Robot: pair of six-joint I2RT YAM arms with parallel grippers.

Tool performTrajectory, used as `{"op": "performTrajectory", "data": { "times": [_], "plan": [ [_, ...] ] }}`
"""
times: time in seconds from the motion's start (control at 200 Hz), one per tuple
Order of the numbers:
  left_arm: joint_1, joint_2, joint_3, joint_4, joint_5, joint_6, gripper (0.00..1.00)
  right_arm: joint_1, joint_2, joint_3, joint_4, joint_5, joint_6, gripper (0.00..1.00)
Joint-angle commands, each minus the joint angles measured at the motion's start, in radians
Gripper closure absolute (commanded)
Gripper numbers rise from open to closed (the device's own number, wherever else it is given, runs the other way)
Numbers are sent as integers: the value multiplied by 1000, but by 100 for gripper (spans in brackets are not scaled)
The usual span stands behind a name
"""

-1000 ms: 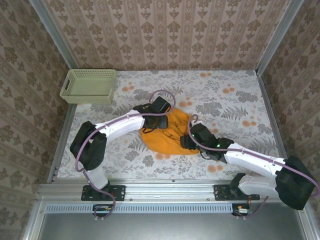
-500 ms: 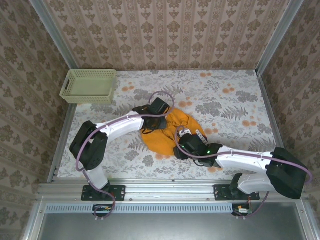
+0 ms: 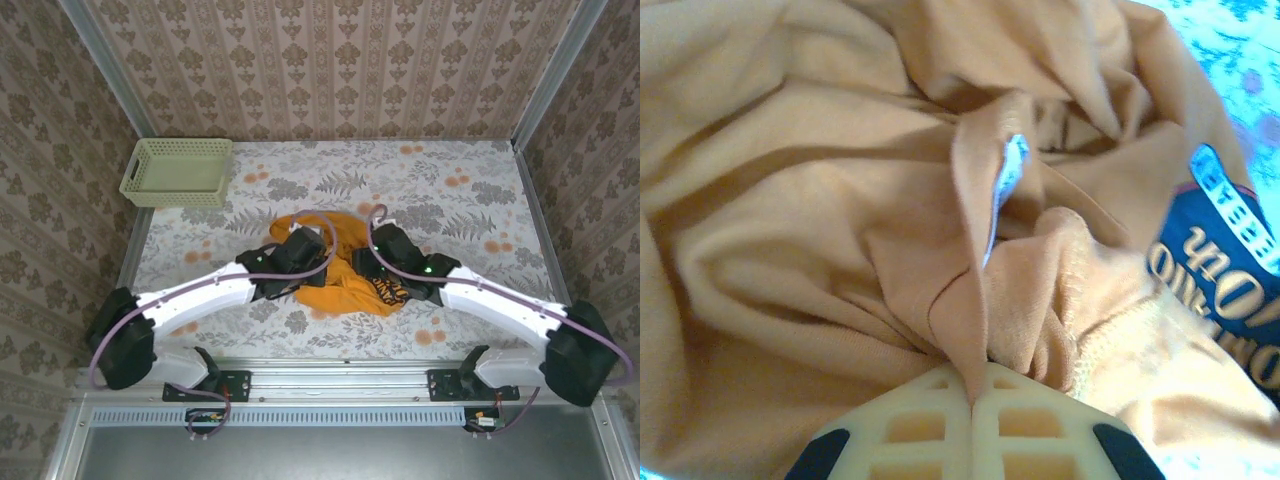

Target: Fold the inside-out t-shirt

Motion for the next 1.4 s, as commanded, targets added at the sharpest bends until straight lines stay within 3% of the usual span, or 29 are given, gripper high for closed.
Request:
{"op": "performTrajectory", "data": {
  "times": [0.0,0.29,0.385,0.465,0.575,0.645,0.775,0.97,1.175,1.395],
  "plan": [
    [-21,-83,-73,29,-26,15,99,2,103,63,-51,-46,-19,47],
    [-22,-262,-230,-43,-17,13,99,2,292,104,-18,-62,-39,48],
    [-20,-279,-271,-47,19,37,99,-7,366,127,-36,4,-45,49],
    [-19,-289,-286,-75,19,53,100,-61,425,158,-77,54,-36,61],
    [-2,-299,-285,-135,-2,72,100,-133,432,157,-61,64,-25,84],
    [12,-298,-287,-148,-4,88,100,-151,395,151,-53,76,-28,93],
    [30,-265,-266,-164,-25,129,100,-154,271,119,-43,95,-45,100],
    [39,-191,-157,-238,-146,213,100,-154,24,59,-56,50,-47,100],
    [108,-136,-42,-314,-231,260,100,-154,-112,60,-166,139,-51,100],
    [152,-85,355,-455,-418,394,100,-152,-271,239,-286,159,-91,100]
  ]
}}
